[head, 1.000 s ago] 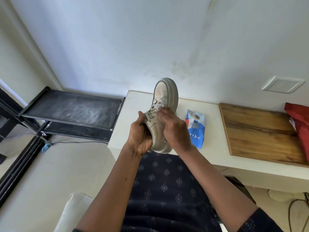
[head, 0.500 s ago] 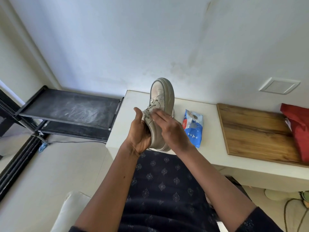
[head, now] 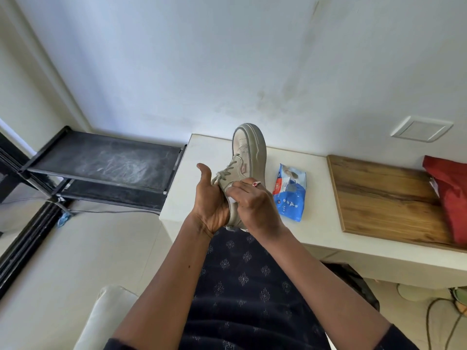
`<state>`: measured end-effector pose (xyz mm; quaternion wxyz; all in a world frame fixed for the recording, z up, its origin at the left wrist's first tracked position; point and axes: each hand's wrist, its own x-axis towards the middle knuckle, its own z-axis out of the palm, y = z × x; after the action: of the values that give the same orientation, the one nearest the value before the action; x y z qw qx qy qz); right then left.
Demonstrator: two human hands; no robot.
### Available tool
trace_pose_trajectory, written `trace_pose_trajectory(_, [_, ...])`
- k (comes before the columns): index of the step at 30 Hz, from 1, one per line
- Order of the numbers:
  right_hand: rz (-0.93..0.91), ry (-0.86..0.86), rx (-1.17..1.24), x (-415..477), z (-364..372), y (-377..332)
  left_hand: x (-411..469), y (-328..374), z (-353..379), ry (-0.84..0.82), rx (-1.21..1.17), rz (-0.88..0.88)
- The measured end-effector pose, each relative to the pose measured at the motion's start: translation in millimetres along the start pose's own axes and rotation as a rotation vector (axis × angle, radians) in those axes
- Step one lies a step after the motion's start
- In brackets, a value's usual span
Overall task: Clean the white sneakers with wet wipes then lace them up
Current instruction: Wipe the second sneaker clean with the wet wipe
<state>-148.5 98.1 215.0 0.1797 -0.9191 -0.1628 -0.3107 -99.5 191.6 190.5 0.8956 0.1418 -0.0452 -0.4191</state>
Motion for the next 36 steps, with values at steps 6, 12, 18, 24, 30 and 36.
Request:
trace_pose_trajectory(6, [0.064, -0.001, -0.032, 17, 4, 4, 5, 0, -3, 0.012, 0.017, -0.006])
trace_pose_trajectory(12, [-0.068, 0.023, -0.04, -12, 0, -3, 3, 15, 1, 0.057, 0.057, 0.089])
trace_pose_trajectory(18, [-0.207, 0.059, -0.003, -30, -14, 15, 10, 6, -9, 0.104, -0.023, 0.064])
trace_pose_trajectory(24, [-0.151, 0.014, -0.086, -5, -3, 28, 23, -15, -8, 0.133, -0.026, -0.04])
trace_pose_trajectory(30, [-0.034, 0.023, -0.07, 8, -9, 26, 23, -6, 12, -0.024, -0.016, -0.035])
trace_pose_trajectory(36, [-0.17, 0.05, -0.021, -24, -16, 22, 32, 6, -2, 0.149, 0.07, 0.033])
